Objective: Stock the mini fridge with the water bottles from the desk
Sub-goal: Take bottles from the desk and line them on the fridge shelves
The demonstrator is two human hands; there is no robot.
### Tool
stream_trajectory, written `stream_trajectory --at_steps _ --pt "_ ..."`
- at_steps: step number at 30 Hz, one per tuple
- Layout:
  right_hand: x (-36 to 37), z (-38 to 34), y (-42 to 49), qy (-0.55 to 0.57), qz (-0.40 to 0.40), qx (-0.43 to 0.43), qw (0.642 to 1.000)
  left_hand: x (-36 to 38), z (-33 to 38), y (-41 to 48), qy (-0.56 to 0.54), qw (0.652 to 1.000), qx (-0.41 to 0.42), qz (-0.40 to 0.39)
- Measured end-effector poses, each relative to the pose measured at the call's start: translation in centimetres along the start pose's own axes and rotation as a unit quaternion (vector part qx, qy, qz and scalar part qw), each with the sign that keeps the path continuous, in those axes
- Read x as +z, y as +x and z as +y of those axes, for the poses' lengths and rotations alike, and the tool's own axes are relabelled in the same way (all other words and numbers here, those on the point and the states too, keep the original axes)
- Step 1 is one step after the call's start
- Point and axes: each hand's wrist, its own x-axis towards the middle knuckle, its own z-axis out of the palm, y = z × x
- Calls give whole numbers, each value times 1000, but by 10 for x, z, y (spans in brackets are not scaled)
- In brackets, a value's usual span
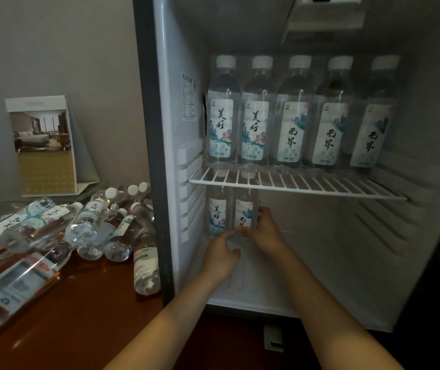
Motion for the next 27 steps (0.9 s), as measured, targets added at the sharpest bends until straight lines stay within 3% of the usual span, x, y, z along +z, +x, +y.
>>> stream_trajectory --at_steps 7,11,14,19,23,27 --pt "3 3 -37 -74 100 54 991 -17 11 -28 12 1000 -1 -23" --pt "8 -9 -65 -92 94 38 991 -38 11 -59 -12 997 -2 -71" --pt "22 -23 -80 -42 48 50 997 -57 6 -84 -27 995 -11 -95" --pt "52 -45 -113 46 -70 71 994 -98 -14 -122 -160 976 -102 -105" --pt "82 -68 -137 9 -216 25 976 -131 -30 -135 -171 974 -144 -34" --pt "121 -85 -140 -74 -236 -46 968 -161 -42 -138 -185 967 -168 52"
